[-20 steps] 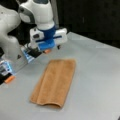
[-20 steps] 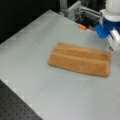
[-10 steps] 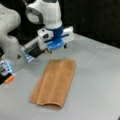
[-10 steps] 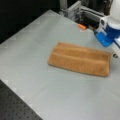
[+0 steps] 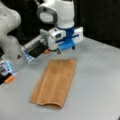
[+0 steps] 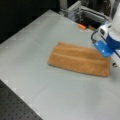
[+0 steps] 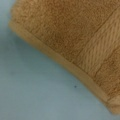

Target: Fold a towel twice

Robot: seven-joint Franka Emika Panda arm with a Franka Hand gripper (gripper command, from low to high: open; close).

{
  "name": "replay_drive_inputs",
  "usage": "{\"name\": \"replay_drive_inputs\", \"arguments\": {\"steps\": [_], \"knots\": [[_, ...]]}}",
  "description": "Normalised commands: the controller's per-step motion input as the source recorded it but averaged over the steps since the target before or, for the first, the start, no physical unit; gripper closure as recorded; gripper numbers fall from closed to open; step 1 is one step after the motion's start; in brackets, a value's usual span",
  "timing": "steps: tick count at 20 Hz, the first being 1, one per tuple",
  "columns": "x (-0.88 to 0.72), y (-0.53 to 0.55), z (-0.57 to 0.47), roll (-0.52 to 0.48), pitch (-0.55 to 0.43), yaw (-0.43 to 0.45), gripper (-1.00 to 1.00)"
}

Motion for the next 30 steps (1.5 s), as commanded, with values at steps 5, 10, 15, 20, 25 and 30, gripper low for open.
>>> {"name": "replay_drive_inputs", "arguments": {"steps": [5, 10, 15, 20, 25, 30], "knots": [[0.35, 0.21, 0.02, -0.231, 0.142, 0.030, -1.00], [0.28, 0.28, -0.13, -0.178, 0.101, 0.052, -1.00], [0.17, 0.23, -0.22, -0.180, 0.025, 0.091, -1.00], [0.12, 0.16, -0.24, -0.208, -0.023, 0.054, -1.00], [0.09, 0.16, -0.23, -0.277, -0.047, 0.046, -1.00], [0.04, 0.21, -0.25, -0.264, -0.048, 0.066, -1.00]]}}
